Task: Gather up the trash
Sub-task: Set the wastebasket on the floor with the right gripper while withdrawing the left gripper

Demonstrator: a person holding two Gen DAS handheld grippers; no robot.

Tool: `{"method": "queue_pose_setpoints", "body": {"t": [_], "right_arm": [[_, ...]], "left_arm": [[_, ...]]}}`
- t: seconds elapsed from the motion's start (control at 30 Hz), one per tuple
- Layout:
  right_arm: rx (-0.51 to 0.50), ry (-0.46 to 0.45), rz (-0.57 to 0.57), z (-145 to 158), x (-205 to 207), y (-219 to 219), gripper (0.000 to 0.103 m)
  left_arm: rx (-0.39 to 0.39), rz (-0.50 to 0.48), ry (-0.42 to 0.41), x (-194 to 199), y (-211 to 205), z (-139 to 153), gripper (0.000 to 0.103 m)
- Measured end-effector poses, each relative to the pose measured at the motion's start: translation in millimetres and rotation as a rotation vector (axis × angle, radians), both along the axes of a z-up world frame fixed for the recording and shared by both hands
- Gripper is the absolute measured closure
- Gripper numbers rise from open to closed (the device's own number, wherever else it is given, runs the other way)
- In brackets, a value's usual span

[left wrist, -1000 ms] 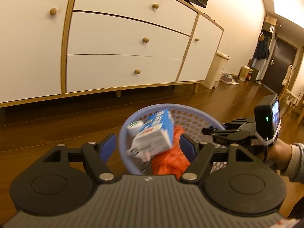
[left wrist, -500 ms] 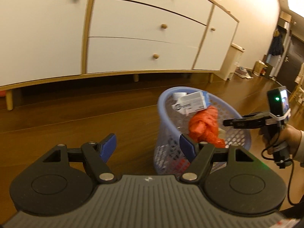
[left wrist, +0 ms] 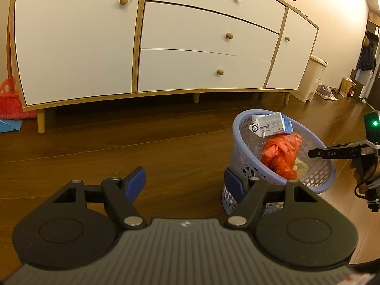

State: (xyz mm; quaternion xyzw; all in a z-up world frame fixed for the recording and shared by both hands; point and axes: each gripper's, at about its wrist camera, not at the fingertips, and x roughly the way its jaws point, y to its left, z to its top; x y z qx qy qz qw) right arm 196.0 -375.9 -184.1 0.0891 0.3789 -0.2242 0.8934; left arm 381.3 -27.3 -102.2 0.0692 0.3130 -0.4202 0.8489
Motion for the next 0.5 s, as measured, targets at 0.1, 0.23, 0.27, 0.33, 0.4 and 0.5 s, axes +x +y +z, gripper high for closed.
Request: {"method": "queue_pose_setpoints", "body": {"t": [0.1,0.23,0.27,0.33,0.4,0.5], "right_arm": [[0.010,-0.036,-0.001,9.7,-11.2,-0.6,0.084],[0.023,-0.066,0.005,26.7,-25.8,-1.5,0.084],[0.029,-0.074,0.005,30.6,-30.3,-1.2,0.084],[0.029,-0.089,0.000,40.2,-40.4,-0.1,0.084],[0.032,-0.101,0.002,49.6,-50.3,-0.6,0.084],[0.038,-0.121,-0.003,64.2,-66.5,-2.9,0.084]], "left_arm": [[0.010,0.010,-0.010,-9.4,-3.6,5.2,0.034],[0.027,0.026,-0.027,-24.5,-7.8,13.7,0.034],[0.033,0.032,-0.031,-28.6,-9.0,16.4,0.034],[0.041,0.041,-0.042,-36.3,-11.5,22.1,0.034],[0.044,0.047,-0.047,-43.2,-14.5,29.0,0.034],[0.047,0.051,-0.060,-55.0,-19.9,41.3,0.034]]}}
